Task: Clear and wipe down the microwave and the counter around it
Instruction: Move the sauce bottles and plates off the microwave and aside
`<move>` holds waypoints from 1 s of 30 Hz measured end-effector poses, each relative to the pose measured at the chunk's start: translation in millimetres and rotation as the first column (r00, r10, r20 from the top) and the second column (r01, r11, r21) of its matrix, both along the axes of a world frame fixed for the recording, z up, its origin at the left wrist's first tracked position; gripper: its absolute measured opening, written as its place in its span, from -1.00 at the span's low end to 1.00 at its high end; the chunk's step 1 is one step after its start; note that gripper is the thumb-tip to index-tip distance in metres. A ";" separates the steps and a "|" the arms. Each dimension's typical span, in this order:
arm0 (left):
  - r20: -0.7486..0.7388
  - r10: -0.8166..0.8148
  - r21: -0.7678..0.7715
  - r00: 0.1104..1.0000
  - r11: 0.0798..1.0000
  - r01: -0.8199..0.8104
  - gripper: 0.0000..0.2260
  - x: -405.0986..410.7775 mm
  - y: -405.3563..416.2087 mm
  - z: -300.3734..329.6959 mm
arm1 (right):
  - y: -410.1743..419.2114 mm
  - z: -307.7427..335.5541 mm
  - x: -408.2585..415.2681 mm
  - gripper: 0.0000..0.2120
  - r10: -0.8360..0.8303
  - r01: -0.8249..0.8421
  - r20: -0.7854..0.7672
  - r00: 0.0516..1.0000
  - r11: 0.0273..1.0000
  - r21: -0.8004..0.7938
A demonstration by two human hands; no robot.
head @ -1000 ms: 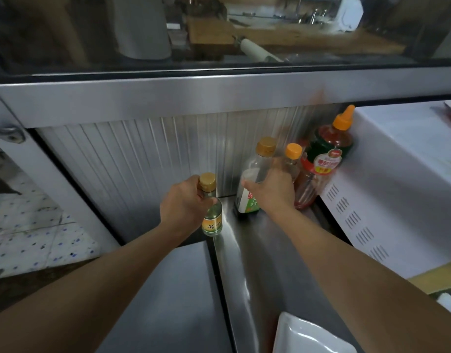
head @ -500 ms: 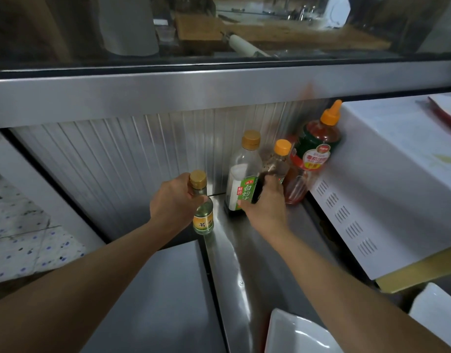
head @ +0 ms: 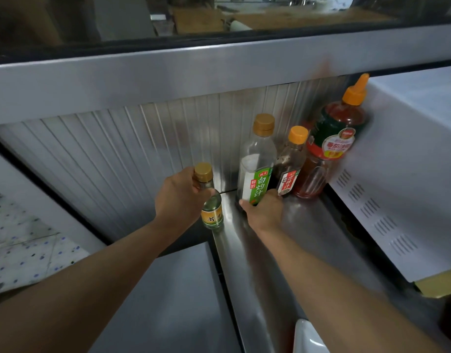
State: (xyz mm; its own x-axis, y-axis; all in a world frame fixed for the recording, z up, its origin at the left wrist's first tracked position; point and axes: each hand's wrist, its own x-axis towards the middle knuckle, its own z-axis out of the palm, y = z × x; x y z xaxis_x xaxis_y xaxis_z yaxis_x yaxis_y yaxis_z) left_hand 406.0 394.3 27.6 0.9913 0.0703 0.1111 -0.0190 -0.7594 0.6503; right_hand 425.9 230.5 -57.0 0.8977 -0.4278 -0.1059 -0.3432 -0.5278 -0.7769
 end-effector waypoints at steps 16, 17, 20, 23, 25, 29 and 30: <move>0.067 -0.050 -0.001 0.997 0.999 0.050 -0.80 32.0 -20.7 -4.6 | 2.1 -0.1 11.8 -0.42 -0.067 0.068 0.053 0.996 0.998 -0.005; 0.066 -0.047 -0.002 0.997 0.999 0.047 -0.81 33.3 -21.8 -4.2 | 0.3 1.2 9.0 -0.43 -0.054 0.054 0.050 0.997 0.998 -0.010; 0.058 -0.037 -0.020 0.998 0.999 0.038 -0.80 38.1 -26.0 -3.3 | -9.9 4.9 -3.3 -0.42 -0.005 0.006 0.037 0.999 0.999 -0.037; 0.042 -0.010 -0.020 0.999 1.000 0.011 -0.79 44.0 -31.4 -3.0 | -20.6 6.1 -15.9 -0.42 0.073 -0.074 -0.016 0.997 0.994 -0.076; 0.021 0.001 -0.038 1.000 0.999 0.000 -0.79 48.3 -35.8 -3.4 | -26.2 6.2 -21.3 -0.39 0.107 -0.112 -0.050 0.993 0.988 -0.106; 0.025 0.003 -0.021 1.000 1.000 -0.003 -0.79 54.3 -42.9 -6.7 | -34.3 7.2 -25.9 -0.31 0.121 -0.127 -0.056 0.991 0.983 -0.135; 0.027 0.008 -0.022 1.000 1.000 -0.008 -0.80 55.7 -44.0 -7.2 | -35.6 7.5 -26.3 -0.29 0.124 -0.132 -0.058 0.991 0.981 -0.143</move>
State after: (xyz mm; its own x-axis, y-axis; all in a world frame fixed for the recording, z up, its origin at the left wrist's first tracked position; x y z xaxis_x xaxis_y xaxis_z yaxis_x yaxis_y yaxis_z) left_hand 461.8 350.3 20.4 0.9874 0.0809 0.1362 -0.0309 -0.7451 0.6662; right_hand 399.7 195.0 -49.4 0.9413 -0.3238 -0.0957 -0.3010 -0.6761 -0.6725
